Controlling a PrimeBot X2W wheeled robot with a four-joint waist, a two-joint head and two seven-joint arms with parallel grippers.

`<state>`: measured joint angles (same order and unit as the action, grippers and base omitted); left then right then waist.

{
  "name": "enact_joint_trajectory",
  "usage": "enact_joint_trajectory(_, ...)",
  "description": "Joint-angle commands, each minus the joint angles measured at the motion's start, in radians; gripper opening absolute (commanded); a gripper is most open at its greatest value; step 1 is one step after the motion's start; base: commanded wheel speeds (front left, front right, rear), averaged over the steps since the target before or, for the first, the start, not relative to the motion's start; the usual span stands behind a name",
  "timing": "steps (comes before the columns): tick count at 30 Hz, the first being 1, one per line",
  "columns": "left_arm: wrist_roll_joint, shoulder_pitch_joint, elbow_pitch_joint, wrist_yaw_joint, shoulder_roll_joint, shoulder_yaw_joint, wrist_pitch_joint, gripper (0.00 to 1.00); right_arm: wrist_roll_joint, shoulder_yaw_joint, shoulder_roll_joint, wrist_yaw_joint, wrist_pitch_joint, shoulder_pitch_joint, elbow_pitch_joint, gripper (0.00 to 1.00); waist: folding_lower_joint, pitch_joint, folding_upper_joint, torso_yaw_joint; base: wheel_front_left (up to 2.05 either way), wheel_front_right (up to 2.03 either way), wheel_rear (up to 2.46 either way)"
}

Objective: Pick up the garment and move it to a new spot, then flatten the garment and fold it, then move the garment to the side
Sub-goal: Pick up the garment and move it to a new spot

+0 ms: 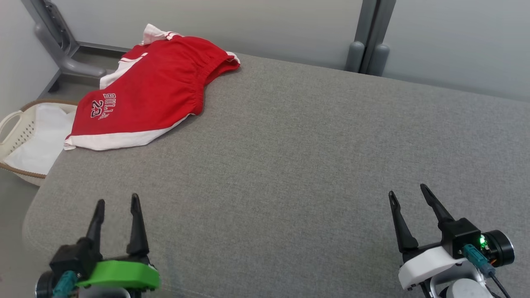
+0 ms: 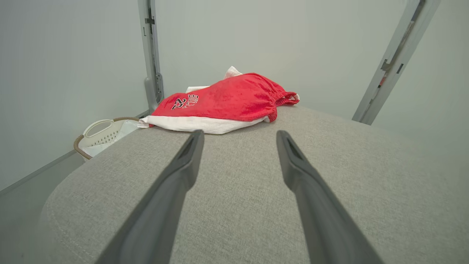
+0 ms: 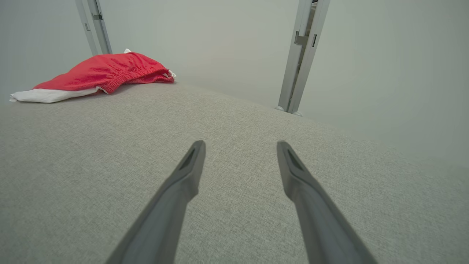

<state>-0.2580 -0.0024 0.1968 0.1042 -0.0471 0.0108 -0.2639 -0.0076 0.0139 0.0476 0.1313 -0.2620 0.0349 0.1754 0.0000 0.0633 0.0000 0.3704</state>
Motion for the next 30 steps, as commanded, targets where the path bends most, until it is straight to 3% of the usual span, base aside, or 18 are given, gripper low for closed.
enact_joint_trajectory(1, 0.011, -0.042, -0.023, 0.000, -0.006, 0.020, -0.001, 1.00, -0.014, 0.001, 0.005, -0.001, -0.005, 0.016, -0.006, 1.00, 0.0000, 0.027, 0.0000, -0.022, 0.00, 0.00, 0.00)
enact_joint_trajectory(5, 0.046, -0.137, -0.064, 0.012, -0.043, 0.082, -0.001, 1.00, -0.033, 0.006, 0.005, -0.001, -0.005, 0.036, -0.018, 1.00, 0.0000, 0.068, 0.0000, -0.050, 0.00, 0.00, 0.00)
enact_joint_trajectory(12, 0.021, -0.378, -0.062, 0.026, -0.160, 0.135, -0.001, 1.00, -0.072, 0.016, 0.005, -0.001, -0.005, 0.089, -0.048, 1.00, 0.0000, 0.156, 0.0000, -0.108, 0.00, 0.00, 0.00)
enact_joint_trajectory(14, 0.010, -0.488, -0.014, 0.026, -0.215, 0.115, 0.000, 1.00, -0.088, 0.010, 0.005, -0.001, -0.005, 0.114, -0.066, 1.00, 0.0000, 0.201, 0.0000, -0.133, 0.00, 0.00, 0.00)
enact_joint_trajectory(19, -0.048, -0.643, 0.124, 0.027, -0.281, 0.044, 0.044, 1.00, -0.121, 0.006, 0.005, -0.001, -0.003, 0.135, -0.113, 1.00, 0.0000, 0.274, 0.0000, -0.171, 0.00, 0.00, 0.00)
enact_joint_trajectory(30, -0.209, -0.840, 0.483, 0.027, -0.326, -0.120, 0.164, 1.00, -0.123, 0.036, 0.005, -0.001, -0.003, 0.185, -0.222, 1.00, 0.0000, 0.442, 0.0000, -0.238, 0.00, 0.00, 0.00)
